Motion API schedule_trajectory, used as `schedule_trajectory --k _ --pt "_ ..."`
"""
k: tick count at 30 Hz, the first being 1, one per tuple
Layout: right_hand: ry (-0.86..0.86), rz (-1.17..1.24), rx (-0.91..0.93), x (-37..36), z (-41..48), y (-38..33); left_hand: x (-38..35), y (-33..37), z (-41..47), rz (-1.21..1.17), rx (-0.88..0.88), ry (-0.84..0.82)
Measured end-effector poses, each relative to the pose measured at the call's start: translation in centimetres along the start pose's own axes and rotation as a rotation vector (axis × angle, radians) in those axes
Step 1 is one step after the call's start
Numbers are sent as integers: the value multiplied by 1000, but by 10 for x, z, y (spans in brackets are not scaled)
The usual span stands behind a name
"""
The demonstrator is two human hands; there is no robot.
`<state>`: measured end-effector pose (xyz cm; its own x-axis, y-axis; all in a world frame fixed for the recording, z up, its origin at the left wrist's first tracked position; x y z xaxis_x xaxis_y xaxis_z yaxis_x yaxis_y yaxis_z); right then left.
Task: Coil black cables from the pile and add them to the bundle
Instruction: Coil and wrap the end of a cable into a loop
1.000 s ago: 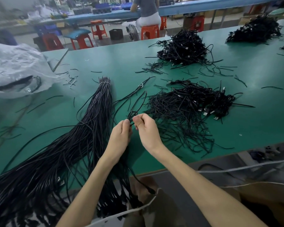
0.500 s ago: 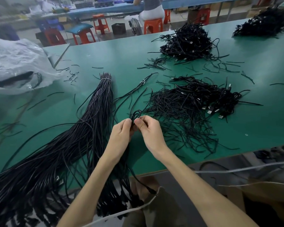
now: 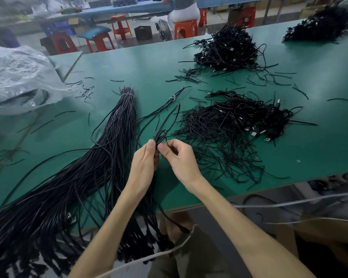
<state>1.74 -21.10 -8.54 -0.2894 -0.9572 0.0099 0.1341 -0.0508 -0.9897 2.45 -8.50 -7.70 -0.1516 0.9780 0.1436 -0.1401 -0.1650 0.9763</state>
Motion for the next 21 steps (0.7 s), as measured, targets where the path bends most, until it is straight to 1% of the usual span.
schedule_trajectory --k 3,7,12,15,17,21 --pt "4 5 -2 0 0 0 -1 2 -1 12 -24 0" --pt "7 4 -5 0 -1 -1 0 1 1 96 -61 41" --pt "-4 52 -20 1 -3 -3 4 -1 2 39 17 94" --pt "-35 84 -55 0 -4 -5 7 1 2 -53 102 149" --pt "-70 90 -68 -1 -5 -6 8 3 2 -106 131 151" --pt "-157 59 11 -5 -7 -10 8 5 1 -145 155 119"
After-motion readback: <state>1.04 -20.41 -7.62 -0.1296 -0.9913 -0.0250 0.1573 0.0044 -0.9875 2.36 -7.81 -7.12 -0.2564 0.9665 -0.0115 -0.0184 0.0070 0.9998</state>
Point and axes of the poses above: each hand's wrist, its own z-axis towards the middle knuckle, its own x-axis out of the back of the hand, y = z × x, the point moved 2 cm from there along z, towards the middle knuckle, and after that the axes turned 12 degrees about y, right-handed, at the moved point
